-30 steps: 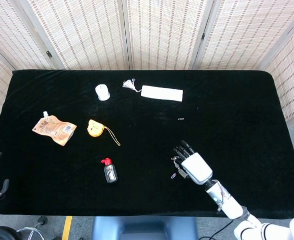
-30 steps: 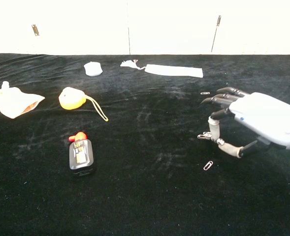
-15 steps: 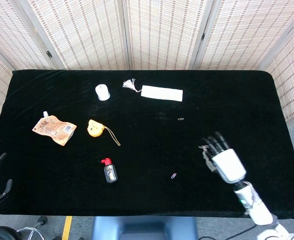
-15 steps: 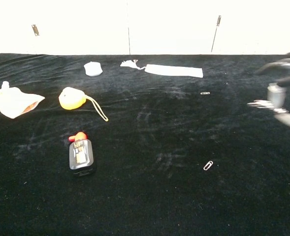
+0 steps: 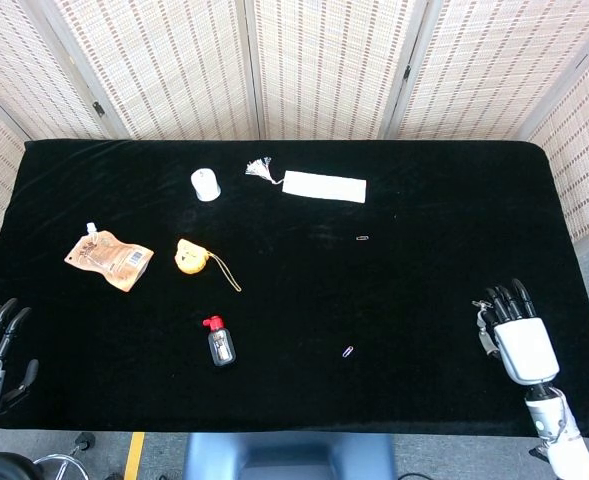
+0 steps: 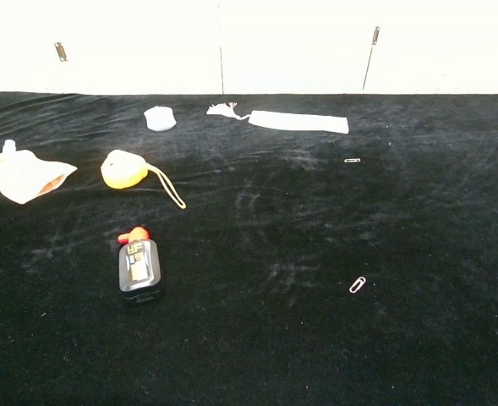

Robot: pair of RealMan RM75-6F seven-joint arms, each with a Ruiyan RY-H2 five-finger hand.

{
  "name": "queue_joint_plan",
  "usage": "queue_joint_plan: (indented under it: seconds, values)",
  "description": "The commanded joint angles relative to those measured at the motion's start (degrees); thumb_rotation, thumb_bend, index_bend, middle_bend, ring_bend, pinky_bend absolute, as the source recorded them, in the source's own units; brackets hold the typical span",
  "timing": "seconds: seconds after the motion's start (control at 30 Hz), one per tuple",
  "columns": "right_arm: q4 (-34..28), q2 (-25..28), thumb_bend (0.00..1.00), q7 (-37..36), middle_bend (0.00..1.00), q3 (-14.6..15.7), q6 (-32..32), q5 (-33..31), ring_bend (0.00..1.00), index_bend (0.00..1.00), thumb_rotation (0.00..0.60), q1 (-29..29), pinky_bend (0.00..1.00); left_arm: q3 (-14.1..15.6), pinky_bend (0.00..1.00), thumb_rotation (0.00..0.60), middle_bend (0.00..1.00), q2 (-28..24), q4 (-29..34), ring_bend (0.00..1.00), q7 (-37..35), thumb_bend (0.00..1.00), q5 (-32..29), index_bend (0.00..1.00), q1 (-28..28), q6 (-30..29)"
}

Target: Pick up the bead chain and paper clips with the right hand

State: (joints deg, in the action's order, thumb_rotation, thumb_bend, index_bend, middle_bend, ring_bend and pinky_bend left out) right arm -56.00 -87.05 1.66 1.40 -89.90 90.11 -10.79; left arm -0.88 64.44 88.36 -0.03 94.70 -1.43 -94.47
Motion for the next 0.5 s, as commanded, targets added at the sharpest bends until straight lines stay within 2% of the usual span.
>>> queue_joint_plan:
  seconds: [0.03,0.33,0.37,0.47,0.5]
  values:
    - [4.1,-3.3,0.44,-3.2,0.2,-1.3,2.0,-1.5,0.14,0.88,0.6,0.1,0.0,0.0,0.0,0.6,0.0,-0.1,0.0,0.0,-0.2,0.52,0.0,0.0,0.0,-0.1]
    - [4.9,-4.1,0.44,-3.6,0.19,-1.5,2.9,0.0,0.14,0.86,0.6,-1.0,0.0,-0.1,0.0,0.6,0.0,-0.5,-0.3,0.0,-1.8,0.52,0.0,0.0,0.4,-1.2]
    - [4.8,-3.9,0.44,-3.8,0.17,-1.3,3.2,0.3,0.14,0.82,0.6,-1.1,0.0,-0.1,0.0,0.6,0.0,-0.5,-0.3,0.0,-1.9,0.52,0.0,0.0,0.4,-1.2]
    - [3.9,-2.9,0.45,-4.0,0.1,-0.8,5.2,0.2,0.11,0.5,0.6,-1.3,0.0,0.0,0.0,0.6,0.01,-0.6,-0.2,0.0,-2.0,0.52,-0.3,0.0,0.6,-1.1]
    - [3.1,-2.4,0.45,-3.9,0.06,-0.7,5.8,0.2,0.1,0.34,0.6,-1.4,0.0,0.0,0.0,0.6,0.02,-0.7,-0.1,0.0,-2.0,0.52,-0.5,0.0,0.6,-1.0]
